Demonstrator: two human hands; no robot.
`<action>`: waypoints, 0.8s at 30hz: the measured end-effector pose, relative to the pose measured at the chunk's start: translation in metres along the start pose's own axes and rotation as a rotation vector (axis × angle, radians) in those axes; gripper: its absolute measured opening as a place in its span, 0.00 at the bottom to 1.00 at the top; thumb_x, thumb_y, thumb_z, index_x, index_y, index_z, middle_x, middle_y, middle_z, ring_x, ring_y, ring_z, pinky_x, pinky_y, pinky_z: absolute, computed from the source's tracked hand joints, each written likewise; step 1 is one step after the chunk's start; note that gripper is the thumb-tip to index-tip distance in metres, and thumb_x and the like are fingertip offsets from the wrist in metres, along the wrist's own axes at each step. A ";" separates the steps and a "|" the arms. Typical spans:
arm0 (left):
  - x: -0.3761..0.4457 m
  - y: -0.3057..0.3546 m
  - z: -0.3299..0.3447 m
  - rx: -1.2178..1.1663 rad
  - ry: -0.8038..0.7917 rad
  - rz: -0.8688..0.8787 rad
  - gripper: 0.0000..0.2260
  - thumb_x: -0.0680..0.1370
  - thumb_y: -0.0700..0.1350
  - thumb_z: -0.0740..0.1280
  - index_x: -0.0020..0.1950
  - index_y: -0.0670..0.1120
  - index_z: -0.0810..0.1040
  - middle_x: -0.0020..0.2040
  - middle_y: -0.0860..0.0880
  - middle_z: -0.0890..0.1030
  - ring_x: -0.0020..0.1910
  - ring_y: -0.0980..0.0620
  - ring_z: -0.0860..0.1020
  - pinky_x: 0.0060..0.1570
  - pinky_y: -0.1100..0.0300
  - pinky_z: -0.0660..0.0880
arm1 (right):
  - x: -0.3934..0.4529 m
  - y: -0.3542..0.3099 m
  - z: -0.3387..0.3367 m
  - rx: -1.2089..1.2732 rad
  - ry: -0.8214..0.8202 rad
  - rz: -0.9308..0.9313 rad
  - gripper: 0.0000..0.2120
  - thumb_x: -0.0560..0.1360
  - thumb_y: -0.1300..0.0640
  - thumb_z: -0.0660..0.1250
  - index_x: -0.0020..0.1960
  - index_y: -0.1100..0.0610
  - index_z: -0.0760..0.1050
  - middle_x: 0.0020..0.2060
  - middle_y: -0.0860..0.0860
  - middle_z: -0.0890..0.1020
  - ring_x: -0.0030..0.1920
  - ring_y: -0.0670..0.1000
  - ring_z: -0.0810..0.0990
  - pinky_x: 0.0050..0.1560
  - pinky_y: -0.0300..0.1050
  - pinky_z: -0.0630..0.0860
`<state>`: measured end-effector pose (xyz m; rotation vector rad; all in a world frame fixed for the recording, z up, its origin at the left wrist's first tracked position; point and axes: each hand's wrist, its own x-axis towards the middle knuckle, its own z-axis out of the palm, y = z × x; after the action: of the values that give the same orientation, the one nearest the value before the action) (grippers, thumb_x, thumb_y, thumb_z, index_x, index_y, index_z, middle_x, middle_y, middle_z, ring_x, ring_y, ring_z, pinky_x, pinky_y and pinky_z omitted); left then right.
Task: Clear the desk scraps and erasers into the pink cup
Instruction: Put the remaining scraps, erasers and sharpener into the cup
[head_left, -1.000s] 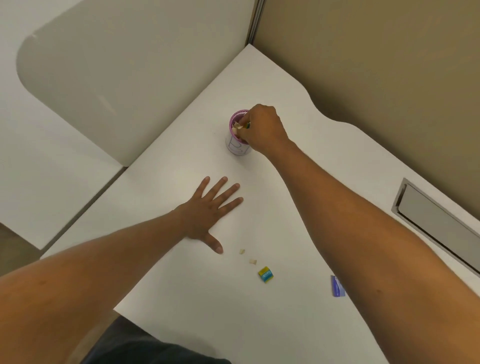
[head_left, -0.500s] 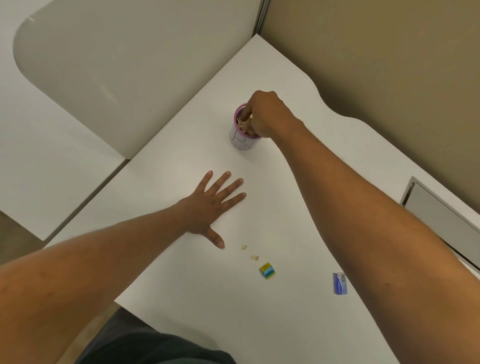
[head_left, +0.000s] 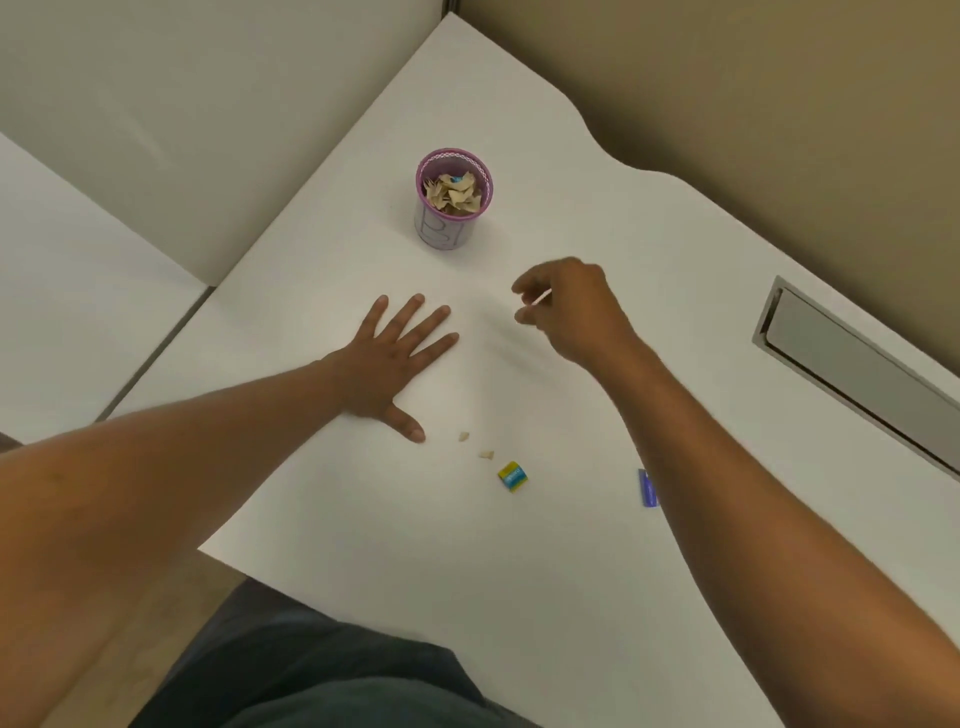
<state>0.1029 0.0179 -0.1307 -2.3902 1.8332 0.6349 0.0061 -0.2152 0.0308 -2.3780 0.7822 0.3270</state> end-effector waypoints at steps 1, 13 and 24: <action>0.000 0.000 0.000 0.001 -0.002 -0.001 0.63 0.61 0.88 0.50 0.83 0.54 0.30 0.85 0.47 0.30 0.83 0.37 0.31 0.78 0.29 0.35 | -0.019 0.016 0.017 -0.006 -0.075 0.029 0.16 0.72 0.61 0.78 0.59 0.55 0.83 0.52 0.51 0.84 0.48 0.51 0.83 0.48 0.41 0.77; -0.001 0.001 -0.003 0.028 -0.010 -0.001 0.64 0.58 0.89 0.42 0.84 0.53 0.32 0.85 0.46 0.32 0.84 0.36 0.33 0.79 0.28 0.38 | -0.106 0.073 0.138 -0.016 -0.038 -0.143 0.16 0.76 0.65 0.70 0.62 0.53 0.80 0.51 0.46 0.78 0.48 0.43 0.74 0.48 0.26 0.68; -0.002 0.002 -0.005 0.055 -0.019 -0.005 0.64 0.59 0.88 0.45 0.85 0.52 0.33 0.85 0.45 0.33 0.84 0.35 0.34 0.79 0.28 0.39 | -0.086 0.064 0.140 -0.350 -0.200 -0.379 0.06 0.79 0.59 0.63 0.50 0.54 0.78 0.51 0.50 0.78 0.52 0.53 0.75 0.52 0.53 0.77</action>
<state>0.1025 0.0173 -0.1249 -2.3449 1.8121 0.5970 -0.1076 -0.1304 -0.0752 -2.6961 0.1825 0.5662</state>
